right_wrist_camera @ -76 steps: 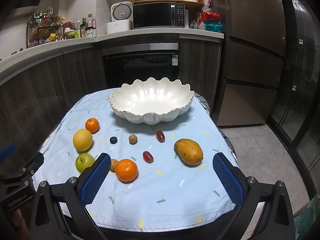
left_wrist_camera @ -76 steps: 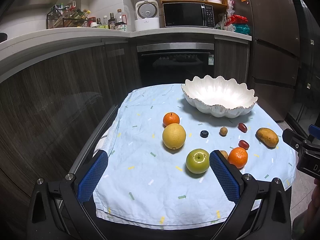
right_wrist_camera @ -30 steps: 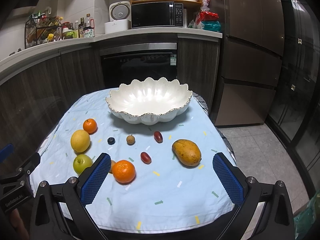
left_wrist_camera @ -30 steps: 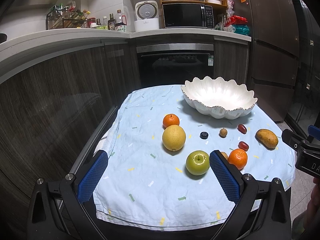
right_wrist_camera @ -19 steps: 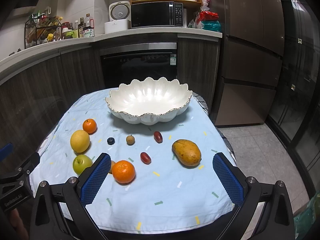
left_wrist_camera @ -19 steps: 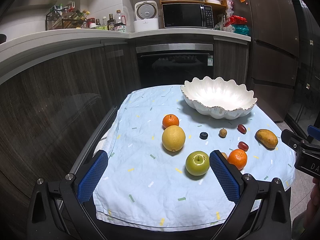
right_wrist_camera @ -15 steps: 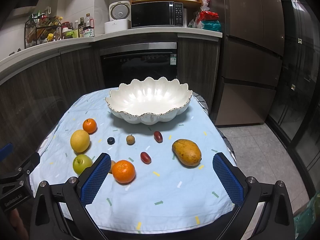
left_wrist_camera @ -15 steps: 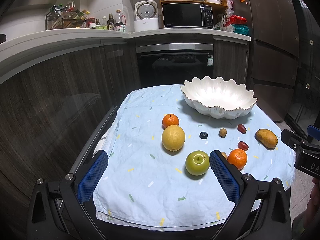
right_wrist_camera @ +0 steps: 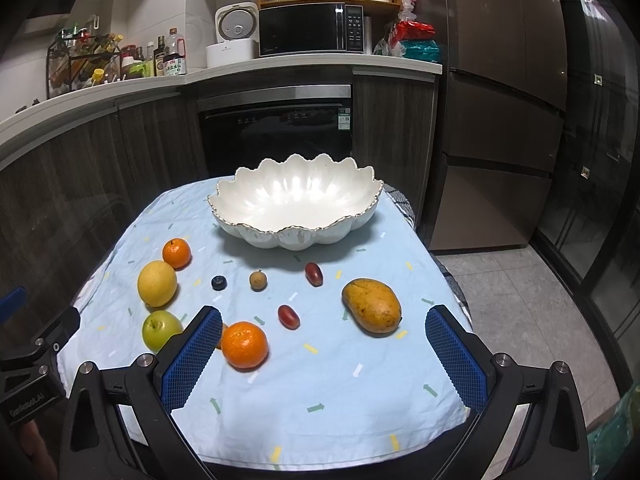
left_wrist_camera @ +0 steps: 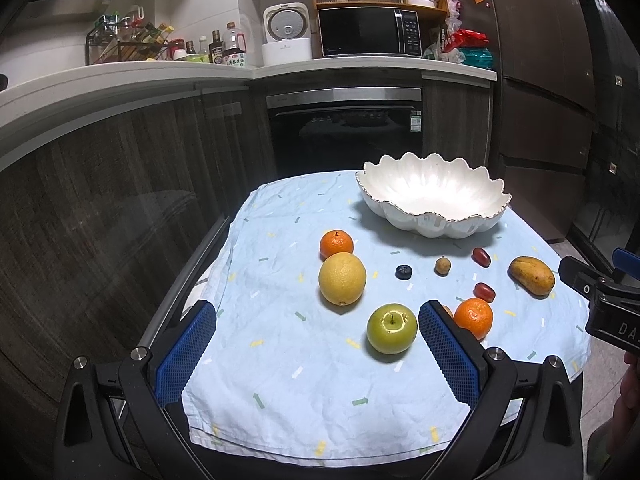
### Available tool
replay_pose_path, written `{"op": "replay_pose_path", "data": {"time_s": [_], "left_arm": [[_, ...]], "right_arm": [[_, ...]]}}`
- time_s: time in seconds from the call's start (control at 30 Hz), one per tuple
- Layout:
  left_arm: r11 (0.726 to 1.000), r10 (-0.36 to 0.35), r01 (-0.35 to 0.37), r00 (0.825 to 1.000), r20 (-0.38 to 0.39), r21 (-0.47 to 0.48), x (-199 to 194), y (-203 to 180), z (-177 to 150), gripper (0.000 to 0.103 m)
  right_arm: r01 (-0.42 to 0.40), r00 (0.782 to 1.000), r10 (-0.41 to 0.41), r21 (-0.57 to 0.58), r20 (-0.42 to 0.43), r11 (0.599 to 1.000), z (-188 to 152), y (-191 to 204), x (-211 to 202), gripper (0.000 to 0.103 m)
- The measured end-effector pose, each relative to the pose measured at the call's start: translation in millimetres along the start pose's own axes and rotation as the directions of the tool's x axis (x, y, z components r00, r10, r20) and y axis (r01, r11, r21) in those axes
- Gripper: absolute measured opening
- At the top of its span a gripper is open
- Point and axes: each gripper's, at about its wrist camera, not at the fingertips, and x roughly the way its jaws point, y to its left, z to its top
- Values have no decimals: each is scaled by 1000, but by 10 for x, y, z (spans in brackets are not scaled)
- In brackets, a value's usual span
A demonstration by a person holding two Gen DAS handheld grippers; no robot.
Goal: Organize fruits
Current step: 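Close the left tool on the green apple while the right tool grasps the yellow mango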
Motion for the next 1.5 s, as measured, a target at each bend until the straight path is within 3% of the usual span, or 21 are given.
{"op": "replay_pose_path", "data": {"time_s": [0.83, 1.5], "left_arm": [[993, -87, 93, 993, -82, 76, 535, -365, 6, 103], [989, -87, 103, 985, -150, 106, 932, -560, -89, 97]], "right_arm": [[37, 998, -35, 18, -58, 999, -60, -201, 563, 103], [57, 995, -55, 17, -87, 998, -103, -317, 963, 103]]}}
